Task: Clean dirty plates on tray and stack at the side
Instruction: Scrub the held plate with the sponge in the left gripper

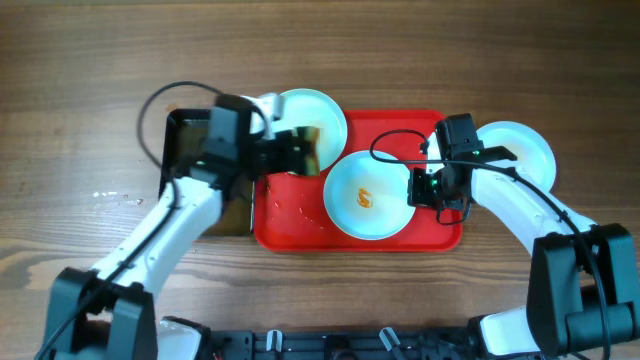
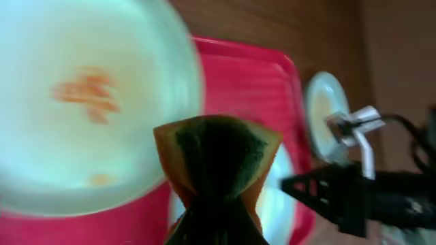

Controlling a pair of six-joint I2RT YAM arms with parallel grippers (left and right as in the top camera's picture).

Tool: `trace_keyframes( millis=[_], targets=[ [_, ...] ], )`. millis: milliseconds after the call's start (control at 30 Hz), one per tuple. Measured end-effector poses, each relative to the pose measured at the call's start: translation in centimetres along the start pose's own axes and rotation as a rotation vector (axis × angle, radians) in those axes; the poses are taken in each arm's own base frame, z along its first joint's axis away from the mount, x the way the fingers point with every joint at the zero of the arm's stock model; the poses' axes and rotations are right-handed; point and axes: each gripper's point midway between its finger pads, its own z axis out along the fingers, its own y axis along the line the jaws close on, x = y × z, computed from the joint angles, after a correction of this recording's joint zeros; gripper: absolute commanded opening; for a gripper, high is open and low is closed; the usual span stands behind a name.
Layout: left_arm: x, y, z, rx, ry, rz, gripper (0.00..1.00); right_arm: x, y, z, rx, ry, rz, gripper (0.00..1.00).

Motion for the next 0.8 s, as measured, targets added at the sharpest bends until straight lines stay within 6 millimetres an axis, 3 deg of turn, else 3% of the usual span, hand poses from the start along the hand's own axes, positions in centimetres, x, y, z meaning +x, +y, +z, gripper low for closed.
trace_keyframes(
  millis=[100,233,467,567,800],
  targets=[
    [1.5,-3.2,2.7,0.081,0.034,0.027,0.04,0.0,0.0,0.0,0.0,-0.001,-0.001,0.04],
    [4.5,-5.1,6.5,0.129,0.108,-0.012,0.04,0.0,0.0,0.0,0.0,-0.002,0.0,0.04],
    [10.8,-5.2,11.5,0.115,0.258,-0.077,0.04,0.0,0.0,0.0,-0.001,-0.002,0.0,0.04],
    [12.0,-4.6,12.4,0.092,0.285,-0.088,0.04,0.0,0.0,0.0,0.0,0.0,0.0,0.04],
    [12.1,-3.4,12.4,0.026,0.282,-0.108,0.04,0.1,0.0,0.1,0.001,0.004,-0.001,0.04]
  ],
)
